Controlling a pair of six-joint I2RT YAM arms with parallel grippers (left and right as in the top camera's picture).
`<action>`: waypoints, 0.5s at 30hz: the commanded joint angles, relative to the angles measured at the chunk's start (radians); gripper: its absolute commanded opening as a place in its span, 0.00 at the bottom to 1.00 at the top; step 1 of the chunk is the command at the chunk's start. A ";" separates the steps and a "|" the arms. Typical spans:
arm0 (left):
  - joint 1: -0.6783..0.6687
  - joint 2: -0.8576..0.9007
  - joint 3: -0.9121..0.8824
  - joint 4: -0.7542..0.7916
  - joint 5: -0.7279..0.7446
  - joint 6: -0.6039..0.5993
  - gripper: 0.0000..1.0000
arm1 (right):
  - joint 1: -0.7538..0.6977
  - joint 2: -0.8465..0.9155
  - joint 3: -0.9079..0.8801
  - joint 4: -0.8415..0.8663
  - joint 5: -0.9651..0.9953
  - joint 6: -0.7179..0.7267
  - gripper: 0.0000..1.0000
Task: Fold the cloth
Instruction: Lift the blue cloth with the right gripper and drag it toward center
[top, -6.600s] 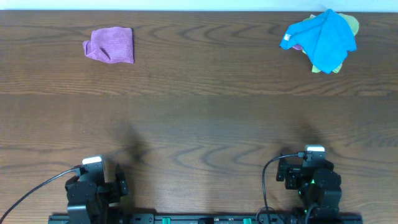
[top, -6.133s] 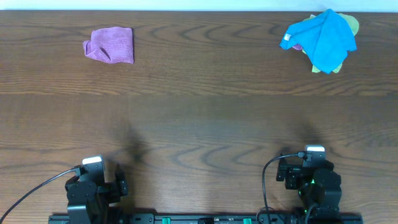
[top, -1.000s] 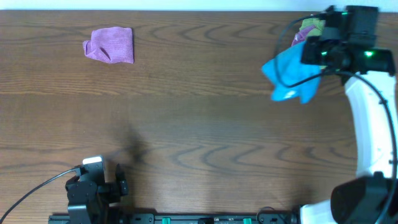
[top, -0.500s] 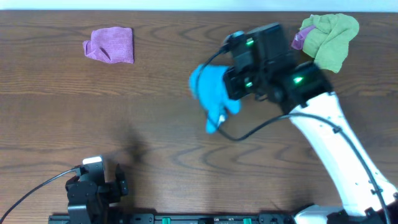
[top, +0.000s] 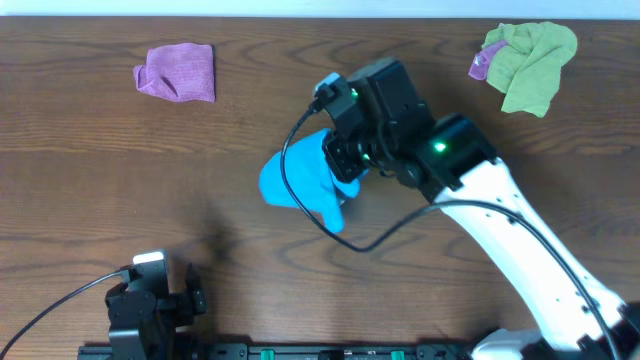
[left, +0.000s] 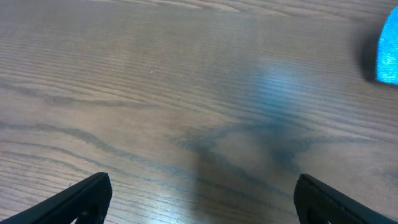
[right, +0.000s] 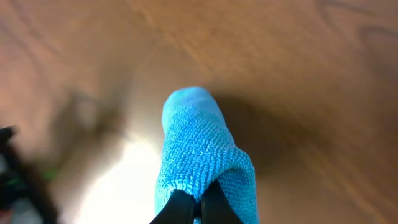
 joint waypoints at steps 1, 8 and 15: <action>0.006 -0.005 0.002 -0.002 -0.014 -0.004 0.95 | -0.050 0.114 0.010 0.063 0.219 -0.049 0.05; 0.006 -0.005 0.002 -0.002 -0.014 -0.004 0.95 | -0.246 0.217 0.011 0.175 0.436 0.068 0.99; 0.006 -0.005 0.002 -0.002 -0.014 -0.004 0.95 | -0.296 0.143 0.011 0.073 0.142 0.097 0.99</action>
